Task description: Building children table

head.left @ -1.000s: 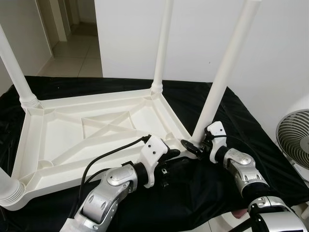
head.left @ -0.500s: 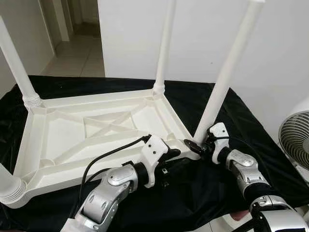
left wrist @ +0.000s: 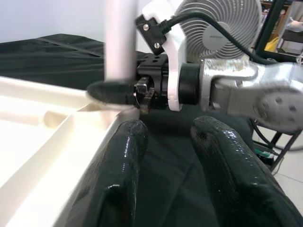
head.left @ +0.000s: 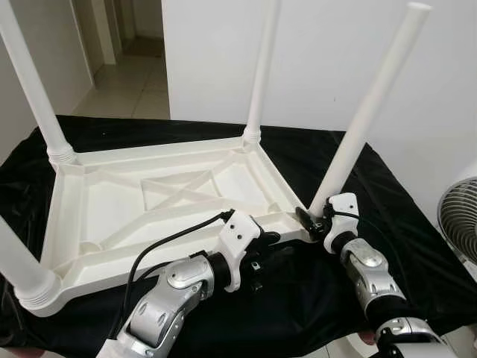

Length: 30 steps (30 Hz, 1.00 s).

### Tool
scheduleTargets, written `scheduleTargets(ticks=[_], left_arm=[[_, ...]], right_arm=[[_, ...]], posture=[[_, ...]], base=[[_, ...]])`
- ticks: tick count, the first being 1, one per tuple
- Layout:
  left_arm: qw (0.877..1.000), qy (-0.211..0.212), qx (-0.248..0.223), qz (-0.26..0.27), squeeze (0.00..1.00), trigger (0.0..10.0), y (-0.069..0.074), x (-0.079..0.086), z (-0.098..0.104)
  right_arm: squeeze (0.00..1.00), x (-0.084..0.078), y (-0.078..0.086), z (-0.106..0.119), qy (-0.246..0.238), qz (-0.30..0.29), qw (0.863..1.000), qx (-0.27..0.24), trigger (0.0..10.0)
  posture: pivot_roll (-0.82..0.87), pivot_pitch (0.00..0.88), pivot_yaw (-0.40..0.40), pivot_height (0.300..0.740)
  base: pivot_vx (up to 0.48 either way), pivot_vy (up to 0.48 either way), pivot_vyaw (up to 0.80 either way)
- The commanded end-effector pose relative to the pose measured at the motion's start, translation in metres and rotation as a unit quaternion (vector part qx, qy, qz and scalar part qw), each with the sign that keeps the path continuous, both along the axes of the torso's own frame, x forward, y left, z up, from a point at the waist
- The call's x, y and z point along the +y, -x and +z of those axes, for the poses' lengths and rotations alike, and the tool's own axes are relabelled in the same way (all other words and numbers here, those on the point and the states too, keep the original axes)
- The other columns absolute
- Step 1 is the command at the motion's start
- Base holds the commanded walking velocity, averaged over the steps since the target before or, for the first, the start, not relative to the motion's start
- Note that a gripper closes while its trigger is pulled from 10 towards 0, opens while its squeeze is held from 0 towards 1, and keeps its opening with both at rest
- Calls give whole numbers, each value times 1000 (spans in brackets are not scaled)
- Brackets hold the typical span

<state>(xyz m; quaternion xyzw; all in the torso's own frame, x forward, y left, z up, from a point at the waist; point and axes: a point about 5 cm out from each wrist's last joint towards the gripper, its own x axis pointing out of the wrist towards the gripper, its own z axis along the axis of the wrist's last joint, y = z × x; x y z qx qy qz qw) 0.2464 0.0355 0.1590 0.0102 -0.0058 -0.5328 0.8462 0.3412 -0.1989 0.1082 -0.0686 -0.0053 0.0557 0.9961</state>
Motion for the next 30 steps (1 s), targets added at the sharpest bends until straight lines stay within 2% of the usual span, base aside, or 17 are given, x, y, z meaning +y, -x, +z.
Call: scheduleTargets(ticks=[1, 6, 8, 10, 13, 15, 18, 19, 26, 27, 30], left_arm=[[1000, -2, 4, 5, 0, 10000, 2, 0, -1], [1000, -2, 3, 5, 0, 10000, 1, -1, -1], [1000, -2, 3, 5, 0, 10000, 1, -1, -1], [1000, -2, 2, 6, 0, 10000, 1, -1, -1], [1000, -2, 2, 6, 0, 10000, 1, -1, -1], [1000, 0, 1, 8, 0, 10000, 0, -2, 0], [1000, 0, 0, 9, 0, 10000, 0, -2, 0], [1000, 0, 0, 9, 0, 10000, 0, -2, 0], [1000, 1, -1, 13, 0, 10000, -1, -1, 0], [1000, 1, -1, 13, 0, 10000, 0, -2, 0], [1000, 2, 0, 13, 0, 10000, 0, -2, 0]], right_arm=[[0, -25, 10, -13, 0, -106, 994, 22, 10000], [0, -20, 18, -13, -11, -191, 981, 5, 10000], [0, -20, 18, -13, -11, -191, 981, 5, 10000], [0, -9, 22, -10, -41, -229, 972, -19, 10000], [0, -9, 22, -10, -41, -229, 972, -19, 10000], [0, 10, 22, -2, -60, -224, 971, -47, 10000], [0, 12, 21, 2, -63, -215, 973, -54, 10000], [1000, 11, 21, 3, -65, -213, 973, -55, 10000], [1000, 9, 24, 12, -74, -211, 971, -80, 10000], [1000, 9, 27, 20, -85, -196, 971, -104, 10000], [1000, 9, 31, 24, -92, -191, 970, -118, 10000]], posture=[[40, 27, -44, 740], [40, 22, -49, 740], [40, 22, -49, 740], [41, 19, -51, 740], [41, 19, -51, 740], [43, 15, -54, 740], [43, 16, -56, 740], [44, 17, -57, 740], [44, 17, -61, 740], [43, 17, -62, 740], [43, 17, -62, 740]], base=[[0, 0, 0], [0, 0, 0], [0, 0, 0], [0, 0, 0], [0, 0, 0], [0, 0, 0], [0, 0, 0], [0, 0, 0], [0, 0, 0], [0, 0, 0], [0, 0, 0]])
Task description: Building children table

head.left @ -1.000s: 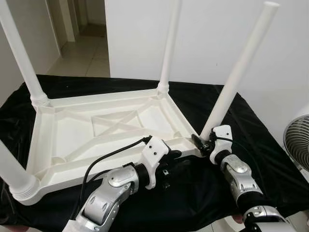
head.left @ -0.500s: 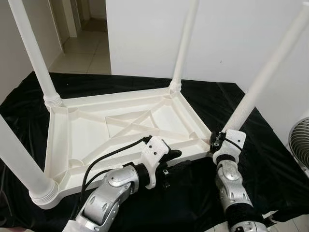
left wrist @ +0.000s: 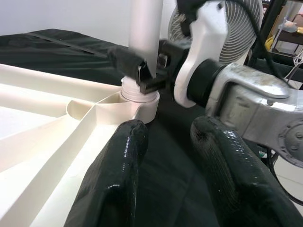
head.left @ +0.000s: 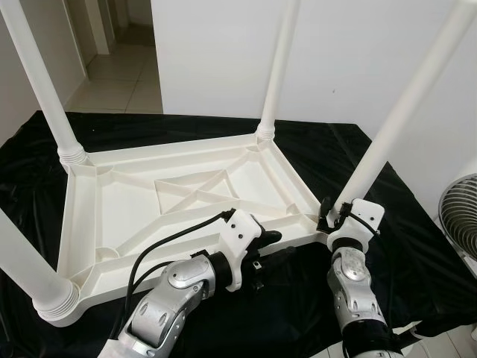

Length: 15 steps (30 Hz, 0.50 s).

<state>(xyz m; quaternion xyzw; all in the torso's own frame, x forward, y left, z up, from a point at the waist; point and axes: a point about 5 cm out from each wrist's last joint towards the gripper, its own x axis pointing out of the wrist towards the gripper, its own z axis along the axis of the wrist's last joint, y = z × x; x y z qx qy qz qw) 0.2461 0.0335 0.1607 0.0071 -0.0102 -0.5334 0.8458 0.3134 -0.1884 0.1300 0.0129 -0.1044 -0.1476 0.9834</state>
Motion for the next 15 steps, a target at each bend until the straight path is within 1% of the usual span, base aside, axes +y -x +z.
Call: scheduleTargets(ticks=[1, 4, 5, 6, 8, 9, 10, 12, 13, 14, 15], left_arm=[[1000, -3, 2, 14, 0, 10000, -1, 0, -2], [1000, -8, 1, 17, 0, 10000, -1, 1, -4], [1000, -8, 1, 17, 0, 10000, -1, 1, -4], [1000, -13, 3, 21, 0, 10000, -2, 2, -5], [1000, -15, 4, 24, 0, 10000, -3, 2, -6], [999, -38, 0, 39, 0, 10000, -7, 3, -11], [999, -38, 0, 39, 0, 10000, -7, 3, -11], [997, -62, -3, 55, 0, 10000, -11, 4, -15], [997, -62, -3, 55, 0, 10000, -11, 4, -15], [994, -90, -5, 66, 0, 10000, -15, 5, -21], [992, -104, -6, 68, 0, 10000, -16, 6, -24]], right_arm=[[1000, -2, 3, 3, -3, 3, 1000, -11, 10000], [1000, -4, 11, 2, -6, 5, 1000, -10, 10000], [1000, -4, 11, 2, -6, 5, 1000, -10, 10000], [0, -5, 17, 2, -7, 11, 1000, -12, 10000], [0, -4, 19, 2, -7, 16, 1000, -14, 10000], [0, -5, 26, 0, -10, 19, 1000, -11, 10000], [0, -5, 26, 0, -10, 19, 1000, -11, 10000], [0, -6, 32, -2, -11, 18, 1000, -5, 10000], [0, -6, 32, -2, -11, 18, 1000, -5, 10000], [0, -7, 37, -5, -12, 19, 1000, -1, 10000], [0, -7, 40, -7, -11, 19, 1000, 2, 10000]], posture=[[43, 17, -62, 740], [38, 23, -59, 740], [38, 23, -59, 740], [32, 27, -54, 740], [32, 27, -54, 740], [28, 28, -51, 740], [28, 28, -51, 740], [24, 30, -48, 740], [24, 30, -48, 740], [19, 30, -46, 740], [19, 30, -46, 740]], base=[[0, 0, 0], [0, 0, 0], [0, 0, 0], [0, 0, 0], [0, 0, 0], [0, 0, 0], [0, 0, 0], [0, 0, 0], [0, 0, 0], [0, 0, 0], [0, 0, 0]])
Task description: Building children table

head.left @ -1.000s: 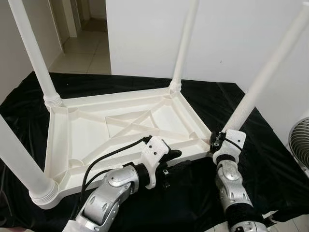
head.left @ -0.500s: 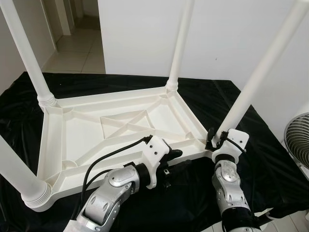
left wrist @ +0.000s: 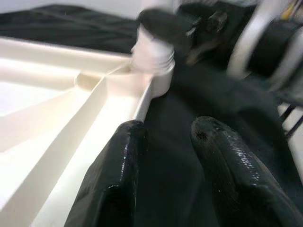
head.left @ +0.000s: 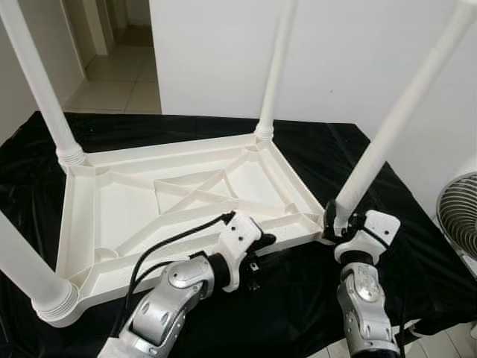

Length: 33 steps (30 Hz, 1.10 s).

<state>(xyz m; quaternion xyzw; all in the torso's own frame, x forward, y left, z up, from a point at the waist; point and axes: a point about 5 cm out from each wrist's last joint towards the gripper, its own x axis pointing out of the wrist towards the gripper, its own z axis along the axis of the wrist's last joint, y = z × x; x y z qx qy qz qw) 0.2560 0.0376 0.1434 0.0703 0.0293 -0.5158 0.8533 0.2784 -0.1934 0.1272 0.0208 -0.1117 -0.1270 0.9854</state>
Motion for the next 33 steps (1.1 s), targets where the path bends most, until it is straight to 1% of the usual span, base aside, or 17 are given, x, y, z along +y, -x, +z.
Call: scheduleTargets(ticks=[1, 3, 5, 6, 8, 9, 10, 13, 15, 21, 25, 29, 33], left_arm=[[998, -38, -8, 49, 0, 10000, -6, 2, -9], [996, -61, -13, 63, 0, 10000, -11, 3, -14], [995, -66, -15, 66, 0, 10000, -12, 4, -15], [992, -73, -8, 103, 0, 10000, -20, 6, -16], [991, -73, -10, 115, 0, 10000, -24, 5, -15], [991, -73, -10, 115, 0, 10000, -24, 5, -15], [990, -72, -13, 121, 0, 10000, -27, 5, -14], [989, -71, -14, 126, 0, 10000, -28, 5, -14], [989, -67, -19, 131, 0, 10000, -31, 5, -12], [988, -68, -18, 136, 0, 10000, -33, 4, -12], [988, -70, -20, 139, 0, 10000, -34, 4, -12], [983, -84, -15, 164, 0, 10000, -40, 7, -16], [981, -89, -13, 171, 0, 10000, -41, 8, -17]], right_arm=[[0, -3, 7, -5, -6, -2, 1000, 14, 10000], [0, -3, 12, -8, -2, 1, 1000, 19, 10000], [0, -3, 14, -8, -1, 1, 1000, 20, 10000], [0, -6, 19, -10, 4, 4, 1000, 24, 10000], [0, -10, 26, -12, 11, 3, 999, 30, 10000], [0, -10, 26, -12, 11, 3, 999, 30, 10000], [0, -13, 30, -13, 15, 2, 999, 35, 10000], [0, -15, 33, -13, 16, 2, 999, 36, 10000], [0, -19, 39, -15, 20, 2, 999, 42, 10000], [0, -19, 45, -16, 20, 3, 999, 50, 10000], [0, -19, 46, -16, 19, 3, 999, 51, 10000], [0, -20, 44, -14, 14, -5, 999, 48, 10000], [0, -21, 43, -13, 13, -5, 999, 48, 10000]], posture=[[19, 30, -46, 740], [17, 29, -44, 740], [17, 29, -44, 740], [4, 27, -38, 740], [0, 27, -37, 740], [0, 27, -37, 740], [-7, 28, -34, 740], [-11, 28, -32, 740], [-19, 27, -27, 740], [-27, 26, -17, 740], [-27, 26, -17, 740], [-25, 27, -12, 740], [-25, 27, -12, 740]], base=[[0, 0, 0], [0, 0, 0], [0, 0, 0], [0, 0, 0], [0, 0, 0], [0, 0, 0], [0, 0, 0], [0, 0, 0], [0, 0, 0], [0, 0, 0], [0, 0, 0], [0, 0, 0], [0, 0, 0]])
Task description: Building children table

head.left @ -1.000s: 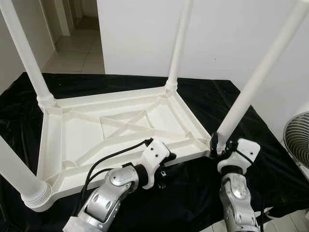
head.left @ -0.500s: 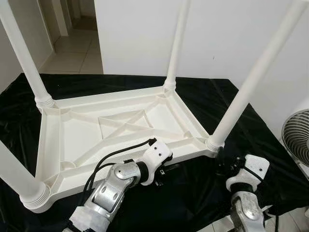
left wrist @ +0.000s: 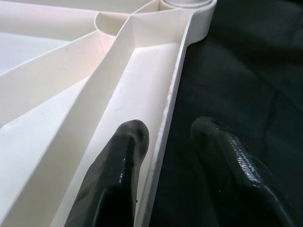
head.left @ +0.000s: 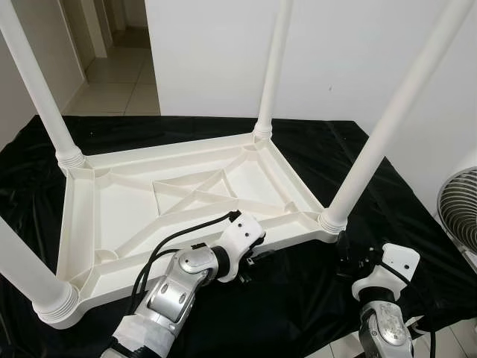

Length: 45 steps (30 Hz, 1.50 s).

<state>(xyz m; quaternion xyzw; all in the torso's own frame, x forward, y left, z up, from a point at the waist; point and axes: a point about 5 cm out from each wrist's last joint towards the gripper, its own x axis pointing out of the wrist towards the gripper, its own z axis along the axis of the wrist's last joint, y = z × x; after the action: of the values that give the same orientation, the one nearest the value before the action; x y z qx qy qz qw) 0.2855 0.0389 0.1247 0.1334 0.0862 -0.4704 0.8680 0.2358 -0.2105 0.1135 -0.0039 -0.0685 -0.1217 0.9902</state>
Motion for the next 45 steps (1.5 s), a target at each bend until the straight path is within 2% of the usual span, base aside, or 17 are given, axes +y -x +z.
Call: scheduleTargets(ticks=[1, 14, 15, 16, 19, 21, 22, 24, 27, 32, 36, 37, 38, 45], left_arm=[[991, -12, -33, 130, 0, 10000, -13, 8, 1], [987, -10, -30, 155, 0, 10000, -17, 9, 0], [986, -9, -29, 164, 0, 3373, -18, 10, 0], [985, -12, -35, 171, 0, 0, -18, 12, 0], [978, -10, -40, 207, 0, 0, -21, 18, 0], [978, -10, -40, 207, 0, 0, -21, 18, 0], [969, -2, -42, 242, 0, 0, -24, 22, 1], [969, -2, -42, 242, 0, 0, -24, 22, 1], [962, 4, -42, 269, 0, 0, -28, 25, 1], [960, 8, -43, 277, 0, 0, -30, 25, 2], [965, 17, -45, 259, 0, 0, -32, 18, 6], [970, 19, -45, 239, 0, 10000, -30, 14, 8], [976, 21, -39, 214, 1000, 10000, -28, 10, 10], [983, 17, -30, 179, 1000, 10000, -24, 7, 12]], right_arm=[[0, -3, 0, 2, -7, -10, 1000, 0, 10000], [0, -3, -2, 5, -10, -10, 1000, 0, 10000], [0, -3, -2, 5, -10, -11, 1000, 0, 10000], [0, -3, -2, 6, -11, -12, 1000, -1, 10000], [0, -4, -3, 7, -11, -15, 1000, -2, 10000], [0, -4, -3, 7, -11, -15, 1000, -2, 10000], [0, -3, -3, 8, -12, -17, 1000, -3, 10000], [0, -3, -3, 8, -12, -17, 1000, -3, 10000], [0, -2, -4, 8, -14, -19, 1000, -4, 10000], [0, -1, -6, 9, -17, -19, 1000, -6, 10000], [0, 2, -10, 11, -21, -18, 1000, -10, 10000], [0, 2, -11, 11, -20, -18, 1000, -9, 10000], [0, 1, -11, 11, -19, -17, 1000, -9, 10000], [0, 2, -12, 11, -18, -17, 1000, -8, 10000]], posture=[[-24, 32, -12, 740], [-28, 42, -15, 740], [-30, 45, -14, 740], [-30, 45, -14, 740], [-33, 49, -9, 740], [-33, 49, -9, 740], [-34, 51, -8, 740], [-34, 51, -8, 740], [-33, 50, -9, 740], [-33, 48, -10, 740], [-31, 49, -13, 740], [-29, 49, -14, 740], [-26, 49, -13, 740], [-23, 50, -4, 740]], base=[[0, 0, 0], [0, 0, 0], [0, 0, 0], [0, 0, 0], [0, 0, 0], [0, 0, 0], [0, 0, 0], [0, 0, 0], [0, 0, 0], [0, 0, 0], [0, 0, 0], [0, 0, 0], [0, 0, 0], [0, 0, 0]])
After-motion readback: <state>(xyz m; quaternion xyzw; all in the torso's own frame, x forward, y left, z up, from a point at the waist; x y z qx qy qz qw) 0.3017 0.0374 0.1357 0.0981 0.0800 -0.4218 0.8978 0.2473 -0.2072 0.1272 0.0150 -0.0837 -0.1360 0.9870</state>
